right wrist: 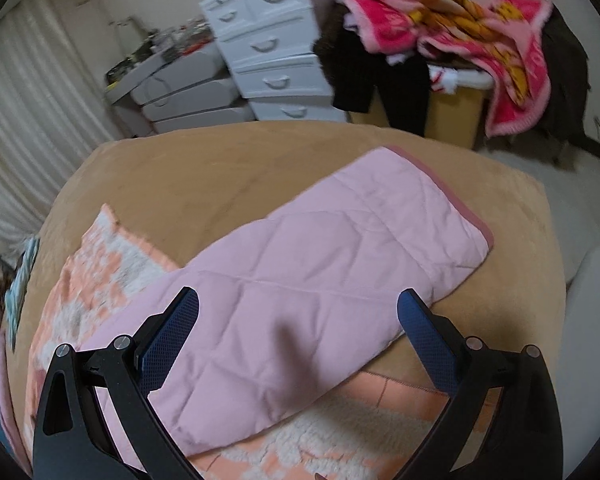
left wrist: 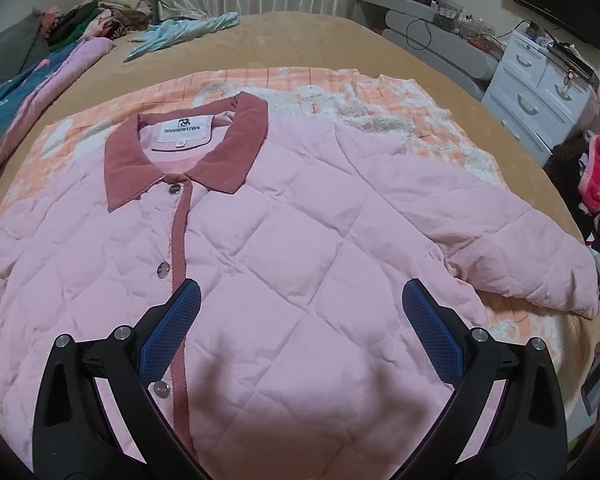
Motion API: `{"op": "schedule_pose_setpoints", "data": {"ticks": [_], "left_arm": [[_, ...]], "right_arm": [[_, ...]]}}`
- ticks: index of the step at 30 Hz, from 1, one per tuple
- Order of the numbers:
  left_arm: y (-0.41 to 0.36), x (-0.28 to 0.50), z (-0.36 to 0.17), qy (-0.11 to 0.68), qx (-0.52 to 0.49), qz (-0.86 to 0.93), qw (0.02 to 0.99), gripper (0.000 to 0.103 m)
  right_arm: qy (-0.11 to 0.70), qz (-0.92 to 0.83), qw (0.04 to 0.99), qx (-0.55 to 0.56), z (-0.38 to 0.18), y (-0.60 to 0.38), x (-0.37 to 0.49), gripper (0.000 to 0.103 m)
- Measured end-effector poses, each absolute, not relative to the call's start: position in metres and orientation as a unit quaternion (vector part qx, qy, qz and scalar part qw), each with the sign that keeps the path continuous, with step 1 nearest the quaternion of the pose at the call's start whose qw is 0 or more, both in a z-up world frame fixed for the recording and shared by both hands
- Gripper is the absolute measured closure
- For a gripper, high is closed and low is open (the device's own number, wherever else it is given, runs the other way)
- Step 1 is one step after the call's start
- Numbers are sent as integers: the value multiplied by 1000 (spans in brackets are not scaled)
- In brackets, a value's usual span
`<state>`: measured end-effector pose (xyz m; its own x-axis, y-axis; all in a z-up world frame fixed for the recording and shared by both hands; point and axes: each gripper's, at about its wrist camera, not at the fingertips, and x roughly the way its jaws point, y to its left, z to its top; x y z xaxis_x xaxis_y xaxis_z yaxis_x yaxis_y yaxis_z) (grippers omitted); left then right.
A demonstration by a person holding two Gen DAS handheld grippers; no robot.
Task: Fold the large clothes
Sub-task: 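Move the right gripper to a jacket sleeve cuff and grasp it, then lift the sleeve with the right gripper, fold it across the jacket front, release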
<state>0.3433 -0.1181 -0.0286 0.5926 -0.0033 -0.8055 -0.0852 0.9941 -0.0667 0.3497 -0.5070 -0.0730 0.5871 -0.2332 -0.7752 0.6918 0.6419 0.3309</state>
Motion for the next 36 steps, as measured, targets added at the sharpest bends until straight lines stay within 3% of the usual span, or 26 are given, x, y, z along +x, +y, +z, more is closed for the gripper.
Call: {"op": "schedule_pose_setpoints", "data": {"ticks": [14,23,25,26,27,32,36], "left_arm": [[-105,364,-46,468,-58,27,881,8],[-91,363,-43,465,-68,23,883,8],[-89,363,-41,463,-71,16,883,8],[-88,362,-39,462,-73,11,884,8],[-87,361,-38,461,-73,11,884,8],[-82,355,-26,450,-75,11,890,8],[-74,349,-12,440,-80,12,894,8]], "right_arm": [[353,-293,752,473,-132,-556,336,4],[325,-287,758,488,-144,-565,339,6],[312,-286,762,490,-142,-568,336,26],[303,-280,767,491,-142,-571,333,52],[295,-264,771,499,-143,-572,333,67],[268,-223,810,472,-118,-565,339,82],[234,-181,851,434,-81,-549,342,86]]}}
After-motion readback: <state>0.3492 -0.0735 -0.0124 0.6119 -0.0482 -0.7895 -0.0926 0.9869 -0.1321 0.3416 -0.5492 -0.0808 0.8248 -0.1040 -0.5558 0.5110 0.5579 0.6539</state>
